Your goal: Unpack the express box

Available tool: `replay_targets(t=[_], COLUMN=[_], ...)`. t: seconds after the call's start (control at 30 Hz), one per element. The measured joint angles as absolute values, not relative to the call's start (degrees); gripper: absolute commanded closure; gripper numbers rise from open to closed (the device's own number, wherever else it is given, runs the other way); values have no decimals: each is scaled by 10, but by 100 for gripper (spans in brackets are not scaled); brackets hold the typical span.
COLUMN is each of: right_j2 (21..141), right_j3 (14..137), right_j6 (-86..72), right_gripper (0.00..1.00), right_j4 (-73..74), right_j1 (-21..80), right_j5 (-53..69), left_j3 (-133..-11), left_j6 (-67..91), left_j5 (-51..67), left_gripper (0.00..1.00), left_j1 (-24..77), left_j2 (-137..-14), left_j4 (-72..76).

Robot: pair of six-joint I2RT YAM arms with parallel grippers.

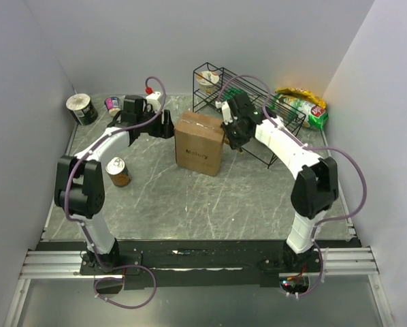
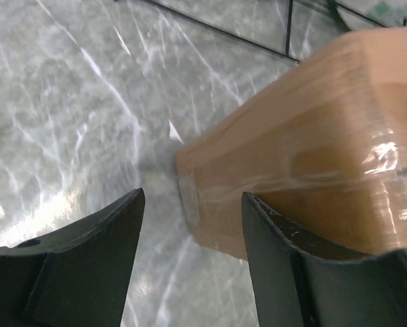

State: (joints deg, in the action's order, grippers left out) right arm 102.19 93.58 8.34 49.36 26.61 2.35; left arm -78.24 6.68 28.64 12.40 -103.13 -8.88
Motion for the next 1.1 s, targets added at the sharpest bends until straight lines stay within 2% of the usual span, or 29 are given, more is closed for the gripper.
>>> replay_targets(t=[0.33, 0.6, 0.8, 1.1], right_j2=[1096, 1099, 1099, 1098], right_j3=[1058, 1061, 1061, 1046], right_j6=[84, 84, 84, 89], right_gripper=[100, 100, 100, 100], right_j4=[492, 484, 482, 481], right_j1=[287, 305, 312, 382], right_j5=[-32, -39, -32, -24], left_j3=[-695, -668, -679, -696], left_j6=[51, 27, 8, -24], left_j5=[281, 266, 248, 124], left_gripper=[32, 25, 24, 21], left_j1=[127, 130, 127, 81], left_j2=[-901, -849, -847, -832], left_j4=[-148, -201, -232, -262])
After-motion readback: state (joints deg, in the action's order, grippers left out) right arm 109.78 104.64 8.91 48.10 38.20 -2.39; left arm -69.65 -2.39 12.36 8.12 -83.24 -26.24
